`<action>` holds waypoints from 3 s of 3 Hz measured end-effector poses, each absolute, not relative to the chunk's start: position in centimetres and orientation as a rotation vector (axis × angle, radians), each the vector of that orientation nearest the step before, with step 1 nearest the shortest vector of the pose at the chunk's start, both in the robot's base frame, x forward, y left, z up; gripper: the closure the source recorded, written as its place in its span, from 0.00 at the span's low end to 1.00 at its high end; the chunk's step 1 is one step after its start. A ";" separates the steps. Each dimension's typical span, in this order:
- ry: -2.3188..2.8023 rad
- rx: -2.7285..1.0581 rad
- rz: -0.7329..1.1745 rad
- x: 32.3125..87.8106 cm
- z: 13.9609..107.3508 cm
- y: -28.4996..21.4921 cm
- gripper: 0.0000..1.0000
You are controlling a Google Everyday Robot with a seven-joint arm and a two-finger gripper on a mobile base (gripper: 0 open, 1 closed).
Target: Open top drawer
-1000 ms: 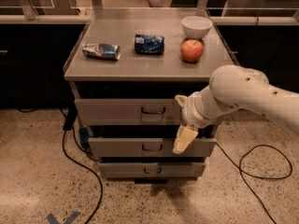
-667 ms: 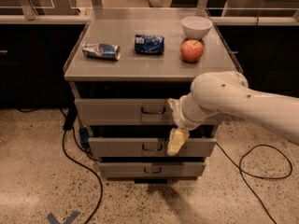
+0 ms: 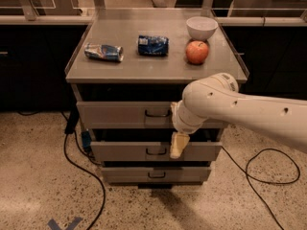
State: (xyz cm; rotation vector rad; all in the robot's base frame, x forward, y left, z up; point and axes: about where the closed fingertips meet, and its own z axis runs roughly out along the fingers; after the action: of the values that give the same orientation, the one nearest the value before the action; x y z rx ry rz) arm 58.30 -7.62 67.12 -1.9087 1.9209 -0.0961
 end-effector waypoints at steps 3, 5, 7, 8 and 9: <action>1.891 -1.865 -0.182 62.6 65.8 -10.2 0.00; 1.911 -1.888 0.028 64.8 62.9 -9.4 0.00; 1.949 -1.919 0.092 64.6 63.5 -9.6 0.00; 1.973 -1.928 0.141 64.8 63.9 -10.0 0.00; 2.022 -1.946 0.222 63.3 64.5 -10.7 0.00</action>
Offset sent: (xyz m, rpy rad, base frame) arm 0.0535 -0.0394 -0.0106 -0.0700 -0.1109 -0.0308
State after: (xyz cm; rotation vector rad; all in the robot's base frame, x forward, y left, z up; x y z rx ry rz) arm 63.35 -10.72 64.55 -1.9463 2.0222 0.2222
